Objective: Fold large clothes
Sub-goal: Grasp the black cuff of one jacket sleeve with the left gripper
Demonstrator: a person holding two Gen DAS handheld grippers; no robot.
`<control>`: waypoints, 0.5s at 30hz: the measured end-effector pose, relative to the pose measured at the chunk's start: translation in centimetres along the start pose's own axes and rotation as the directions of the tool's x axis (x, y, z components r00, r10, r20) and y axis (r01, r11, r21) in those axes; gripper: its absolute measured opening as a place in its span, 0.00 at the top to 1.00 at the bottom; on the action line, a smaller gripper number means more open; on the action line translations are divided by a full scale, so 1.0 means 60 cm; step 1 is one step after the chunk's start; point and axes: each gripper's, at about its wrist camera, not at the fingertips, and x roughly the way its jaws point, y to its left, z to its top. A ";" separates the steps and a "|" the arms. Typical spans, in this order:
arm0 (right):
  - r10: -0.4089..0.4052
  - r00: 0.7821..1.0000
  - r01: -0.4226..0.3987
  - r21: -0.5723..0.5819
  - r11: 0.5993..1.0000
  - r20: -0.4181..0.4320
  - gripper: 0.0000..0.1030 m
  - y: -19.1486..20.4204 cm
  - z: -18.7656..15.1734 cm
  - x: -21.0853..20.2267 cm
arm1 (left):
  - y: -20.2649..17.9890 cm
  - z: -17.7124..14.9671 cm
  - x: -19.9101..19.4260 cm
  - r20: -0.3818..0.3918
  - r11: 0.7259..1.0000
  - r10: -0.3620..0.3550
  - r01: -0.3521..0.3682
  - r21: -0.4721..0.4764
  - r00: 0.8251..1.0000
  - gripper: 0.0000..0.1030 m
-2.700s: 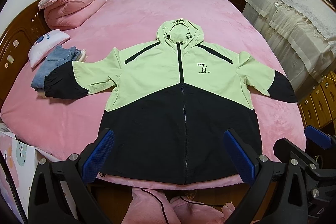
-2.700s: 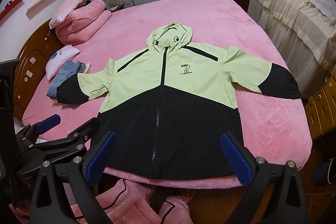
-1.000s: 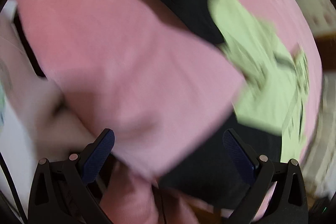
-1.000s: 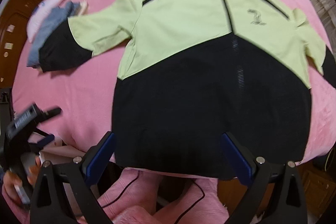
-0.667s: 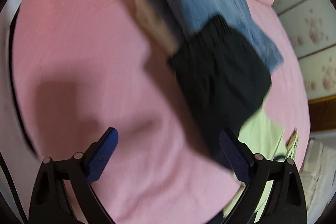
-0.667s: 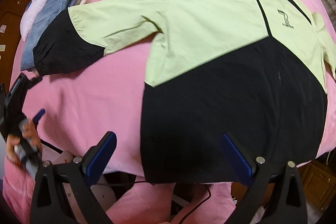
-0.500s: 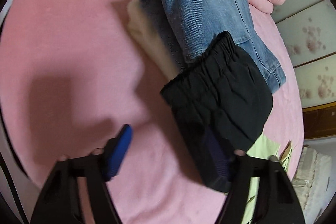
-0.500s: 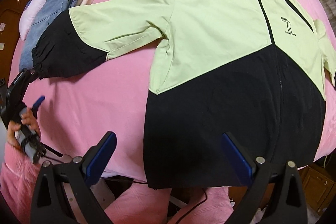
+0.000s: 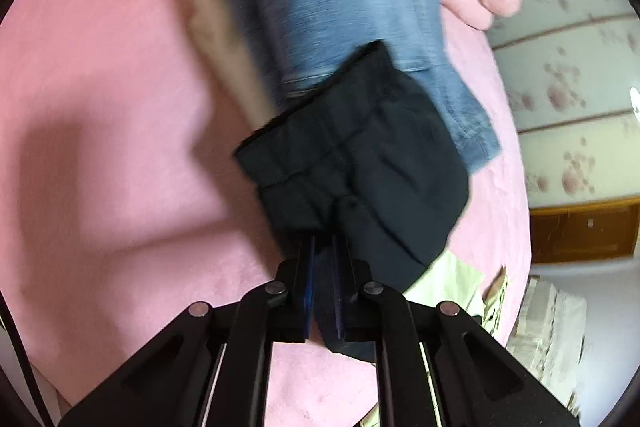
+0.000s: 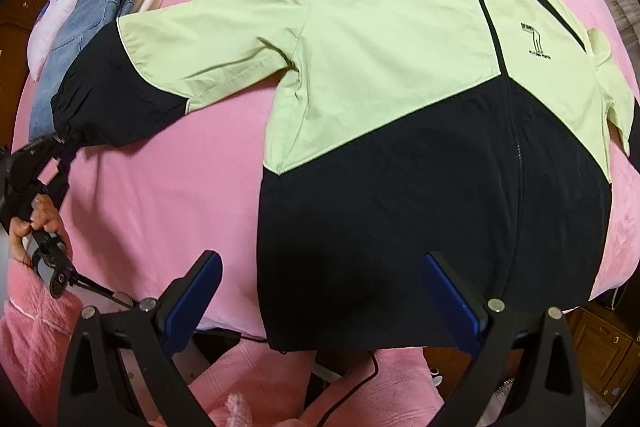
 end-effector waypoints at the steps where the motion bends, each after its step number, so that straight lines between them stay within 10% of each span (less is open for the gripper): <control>1: -0.005 1.000 0.005 -0.001 1.000 -0.012 0.03 -0.004 -0.002 0.005 | -0.006 0.000 0.005 -0.022 1.000 0.013 -0.013 0.011 1.000 0.82; 3: -0.019 0.999 0.019 0.003 1.000 -0.031 0.03 -0.012 -0.008 0.011 | -0.006 0.003 0.009 -0.067 1.000 0.016 -0.016 0.002 0.998 0.11; 4: -0.024 0.999 0.024 0.009 1.000 -0.033 0.03 -0.016 -0.011 0.012 | -0.004 0.004 0.007 -0.071 1.000 -0.005 0.004 -0.013 0.997 0.01; 10: -0.039 0.997 0.041 0.028 0.999 -0.062 0.03 -0.029 -0.027 0.030 | 0.010 0.041 0.027 0.051 0.994 -0.048 0.052 -0.095 0.998 0.01; 15: -0.048 0.995 0.049 0.012 0.999 -0.093 0.03 -0.027 -0.040 0.051 | 0.001 0.088 0.047 0.030 0.982 -0.078 0.082 -0.170 0.997 0.63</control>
